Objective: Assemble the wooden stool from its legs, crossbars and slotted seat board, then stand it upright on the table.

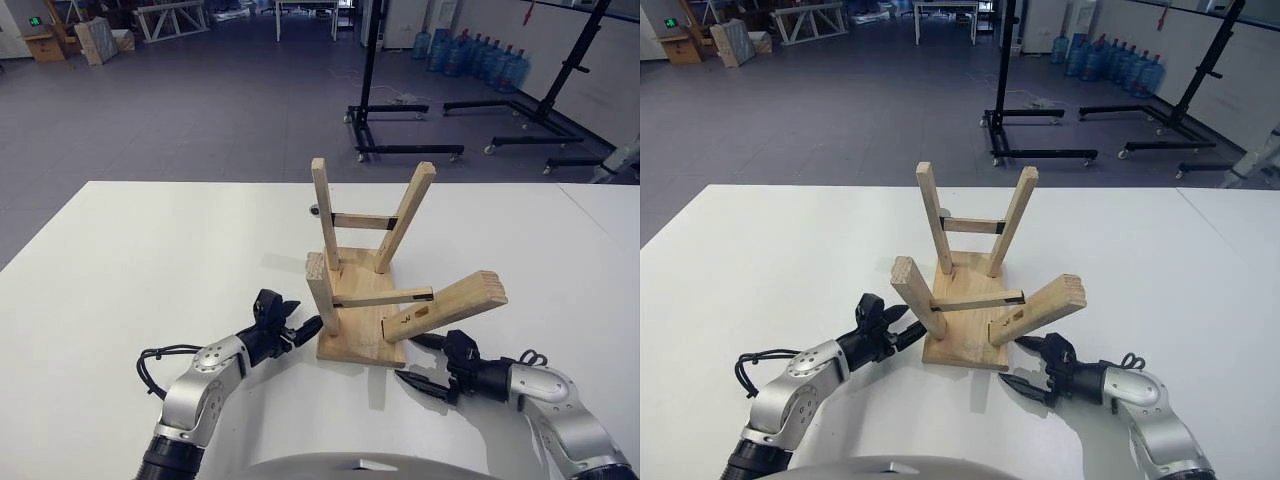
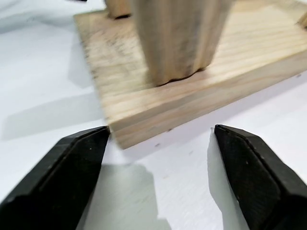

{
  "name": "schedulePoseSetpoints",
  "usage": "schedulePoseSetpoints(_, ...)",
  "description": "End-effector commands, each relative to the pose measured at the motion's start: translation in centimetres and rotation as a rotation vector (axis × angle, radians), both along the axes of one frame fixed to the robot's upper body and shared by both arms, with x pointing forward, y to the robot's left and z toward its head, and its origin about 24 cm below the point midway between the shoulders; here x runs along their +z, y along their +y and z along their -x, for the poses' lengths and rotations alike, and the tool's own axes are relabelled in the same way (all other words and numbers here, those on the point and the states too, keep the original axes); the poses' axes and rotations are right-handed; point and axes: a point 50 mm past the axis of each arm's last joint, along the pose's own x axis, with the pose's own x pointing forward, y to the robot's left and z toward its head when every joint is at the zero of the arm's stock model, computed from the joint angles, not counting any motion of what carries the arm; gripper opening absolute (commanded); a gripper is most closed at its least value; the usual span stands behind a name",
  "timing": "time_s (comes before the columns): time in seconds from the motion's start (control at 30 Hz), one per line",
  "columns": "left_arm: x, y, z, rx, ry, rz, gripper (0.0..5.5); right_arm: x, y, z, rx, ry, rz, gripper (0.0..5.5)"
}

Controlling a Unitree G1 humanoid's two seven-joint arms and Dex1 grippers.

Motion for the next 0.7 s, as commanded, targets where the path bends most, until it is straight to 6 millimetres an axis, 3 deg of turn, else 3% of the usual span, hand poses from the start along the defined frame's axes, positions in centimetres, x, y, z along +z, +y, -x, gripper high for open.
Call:
schedulePoseSetpoints(0.03,0.4,-0.1,0.2,-0.014,-0.002,0.006,3.89,-8.6,-1.8,2.8,-0.156,0.246,0.169,4.02)
schedulePoseSetpoints(0.33,0.2,-0.1,0.3,0.002,0.001,0.011,3.89,-8.4,-3.4,1.2,-0.189,0.172,0.176,4.02)
schedulePoseSetpoints(0.5,0.0,0.0,0.2,0.009,0.005,0.008,3.89,-6.7,-4.6,0.6,-0.166,0.072,0.123,4.02)
schedulePoseSetpoints(0.7,-0.1,0.1,0.2,0.025,0.006,0.005,3.89,-3.6,-4.5,-0.5,-0.155,-0.07,-0.026,4.02)
